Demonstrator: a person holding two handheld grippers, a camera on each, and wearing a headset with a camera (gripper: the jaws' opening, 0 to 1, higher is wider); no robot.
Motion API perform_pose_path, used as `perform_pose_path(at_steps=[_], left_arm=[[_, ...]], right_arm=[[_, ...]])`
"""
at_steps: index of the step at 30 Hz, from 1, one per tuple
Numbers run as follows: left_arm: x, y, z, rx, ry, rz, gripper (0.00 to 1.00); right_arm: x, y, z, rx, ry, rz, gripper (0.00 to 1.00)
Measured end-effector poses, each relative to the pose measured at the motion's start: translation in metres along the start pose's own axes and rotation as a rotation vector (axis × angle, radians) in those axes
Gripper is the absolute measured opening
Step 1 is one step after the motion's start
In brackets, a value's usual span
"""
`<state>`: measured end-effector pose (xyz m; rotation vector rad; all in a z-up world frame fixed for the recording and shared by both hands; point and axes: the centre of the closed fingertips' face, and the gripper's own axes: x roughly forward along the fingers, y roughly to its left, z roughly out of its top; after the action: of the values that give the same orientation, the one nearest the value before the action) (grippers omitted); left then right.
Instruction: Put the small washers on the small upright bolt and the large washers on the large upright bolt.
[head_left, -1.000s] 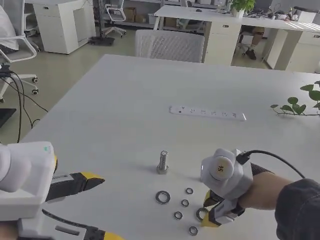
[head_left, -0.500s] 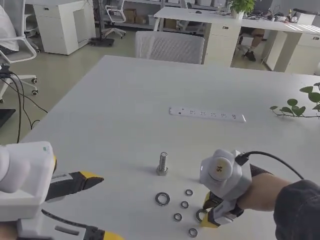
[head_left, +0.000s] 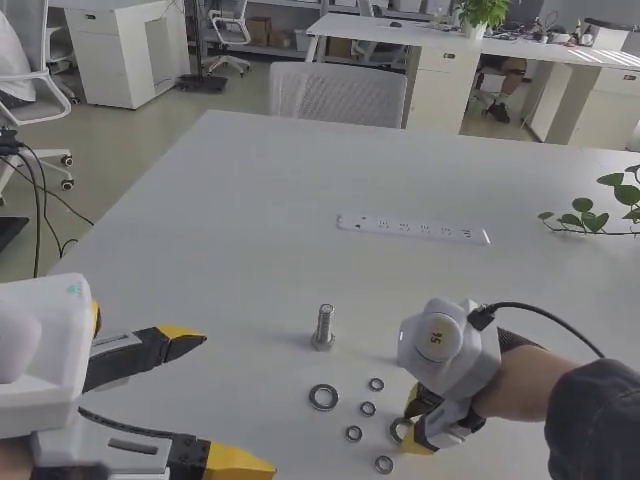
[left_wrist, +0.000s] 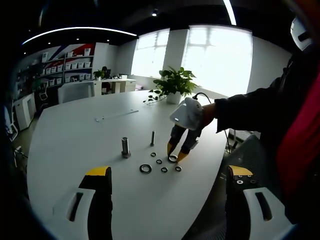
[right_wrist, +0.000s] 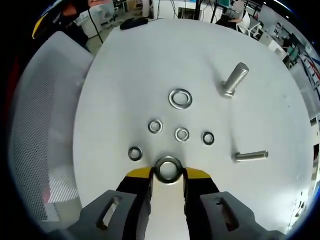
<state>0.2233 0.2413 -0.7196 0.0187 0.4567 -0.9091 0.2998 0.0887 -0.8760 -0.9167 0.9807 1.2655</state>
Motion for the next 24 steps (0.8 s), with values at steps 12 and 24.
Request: perform_pose_path(at_steps=[12,24], left_arm=[[-0.0009,-0.0004,0.0064,0.000,-0.032,-0.003,0.96],[0.0071,-0.0045,0.0035,0.000,-0.032,-0.025,0.96]], right_arm=[[0.0002,-0.0009,0.0006,-0.002,0.008,0.000,0.24],[0.0010,-0.0006,0.0012,0.002,0.014,-0.003,0.23]])
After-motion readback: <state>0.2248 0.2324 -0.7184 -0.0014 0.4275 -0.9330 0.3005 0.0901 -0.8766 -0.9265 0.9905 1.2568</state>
